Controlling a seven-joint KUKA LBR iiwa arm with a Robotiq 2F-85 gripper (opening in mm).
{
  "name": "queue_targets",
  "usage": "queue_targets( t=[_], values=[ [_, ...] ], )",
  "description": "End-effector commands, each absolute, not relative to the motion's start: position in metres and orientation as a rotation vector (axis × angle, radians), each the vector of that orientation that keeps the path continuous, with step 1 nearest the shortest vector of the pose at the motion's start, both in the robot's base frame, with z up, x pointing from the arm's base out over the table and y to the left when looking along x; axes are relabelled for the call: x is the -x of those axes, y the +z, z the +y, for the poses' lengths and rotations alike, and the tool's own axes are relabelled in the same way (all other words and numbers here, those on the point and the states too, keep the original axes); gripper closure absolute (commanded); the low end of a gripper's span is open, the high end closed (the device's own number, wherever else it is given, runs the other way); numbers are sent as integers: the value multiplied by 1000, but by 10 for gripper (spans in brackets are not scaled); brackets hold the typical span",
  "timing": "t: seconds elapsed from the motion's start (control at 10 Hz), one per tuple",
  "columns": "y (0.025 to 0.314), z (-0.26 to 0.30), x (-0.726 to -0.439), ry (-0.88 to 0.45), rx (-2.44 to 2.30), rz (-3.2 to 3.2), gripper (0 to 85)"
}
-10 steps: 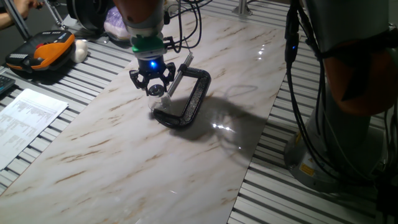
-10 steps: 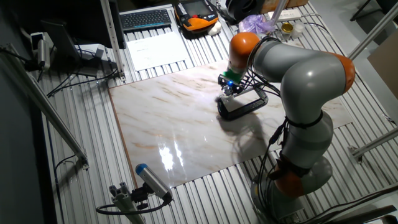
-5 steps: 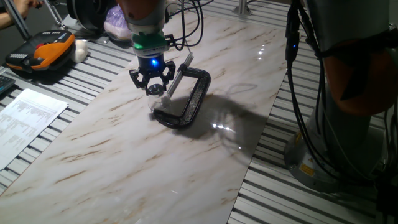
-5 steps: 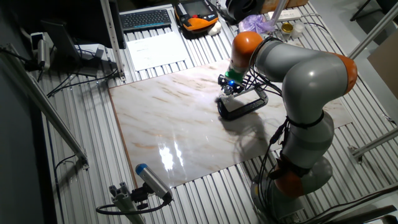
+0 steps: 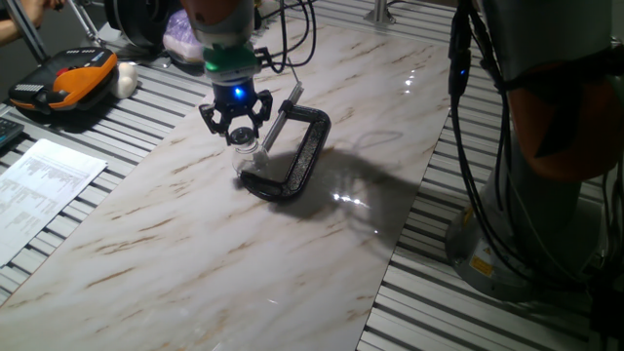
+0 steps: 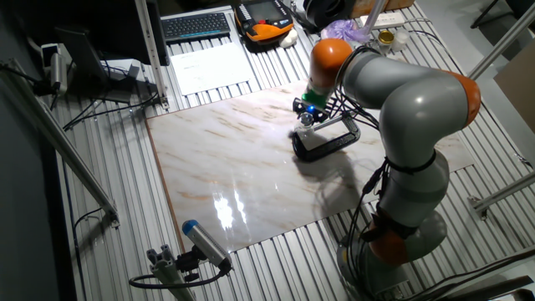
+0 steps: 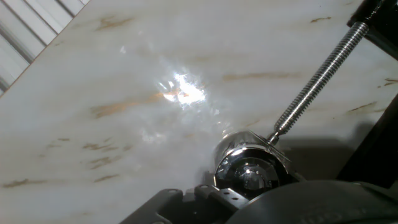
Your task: Unscrew the lid from the jar
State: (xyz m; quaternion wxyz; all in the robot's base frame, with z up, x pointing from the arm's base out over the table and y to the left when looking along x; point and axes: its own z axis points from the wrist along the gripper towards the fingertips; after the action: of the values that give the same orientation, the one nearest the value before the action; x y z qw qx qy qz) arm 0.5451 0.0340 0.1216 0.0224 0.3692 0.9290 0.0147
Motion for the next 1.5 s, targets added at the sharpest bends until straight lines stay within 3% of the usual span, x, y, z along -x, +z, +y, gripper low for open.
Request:
queue_targets(
  t=[0.0, 1.0, 1.4],
  values=[
    [126, 35, -546, 53, -1151, 2878, 850],
    [160, 88, -539, 19, -1243, 2853, 850],
    [157, 111, -538, 116, -1231, 2833, 850]
  ],
)
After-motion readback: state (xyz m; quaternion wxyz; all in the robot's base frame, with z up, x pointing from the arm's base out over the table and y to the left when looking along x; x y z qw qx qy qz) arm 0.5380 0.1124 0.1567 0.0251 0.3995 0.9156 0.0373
